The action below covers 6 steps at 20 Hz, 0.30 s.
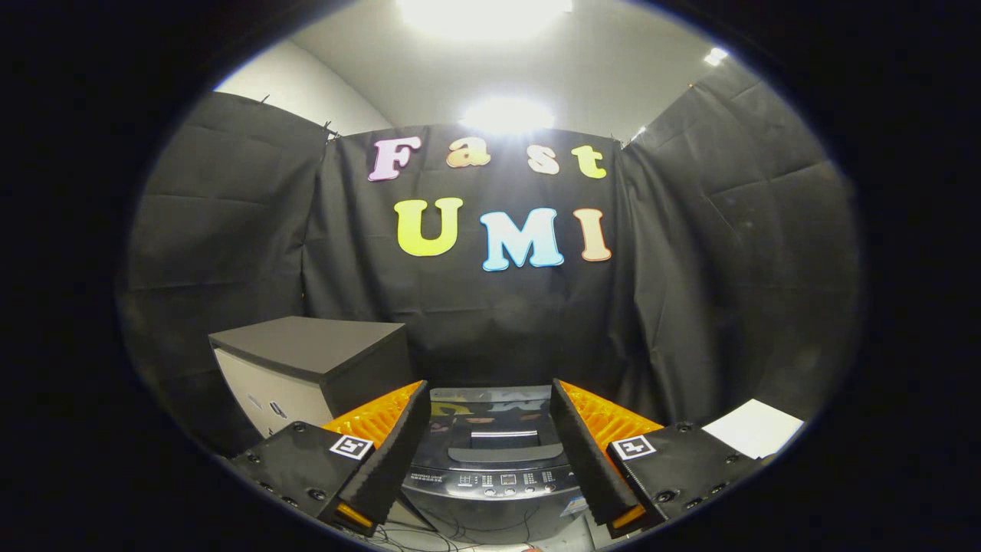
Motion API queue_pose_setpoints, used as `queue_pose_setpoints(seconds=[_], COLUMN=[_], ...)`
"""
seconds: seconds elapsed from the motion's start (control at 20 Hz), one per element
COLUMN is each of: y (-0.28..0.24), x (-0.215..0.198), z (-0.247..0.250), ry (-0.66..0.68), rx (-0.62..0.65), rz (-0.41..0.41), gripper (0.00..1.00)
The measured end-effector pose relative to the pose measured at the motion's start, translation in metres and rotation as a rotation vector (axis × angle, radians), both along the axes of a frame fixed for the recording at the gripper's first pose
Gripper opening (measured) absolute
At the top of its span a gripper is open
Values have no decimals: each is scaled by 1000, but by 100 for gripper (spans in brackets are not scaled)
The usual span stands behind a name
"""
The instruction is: Put the clothes into the washing machine and then close the washing machine lid.
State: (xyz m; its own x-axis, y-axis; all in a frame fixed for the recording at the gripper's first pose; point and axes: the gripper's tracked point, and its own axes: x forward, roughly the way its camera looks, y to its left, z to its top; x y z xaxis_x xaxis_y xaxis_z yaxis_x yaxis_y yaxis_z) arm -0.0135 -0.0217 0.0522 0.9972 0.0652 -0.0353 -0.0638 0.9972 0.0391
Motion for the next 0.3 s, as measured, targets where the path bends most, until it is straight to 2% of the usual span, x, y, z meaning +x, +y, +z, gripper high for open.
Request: queue_pose_setpoints(seconds=[0.3], y=[3], x=[-1], z=[1], ry=[-6], rx=[20], rz=[5], gripper=[97])
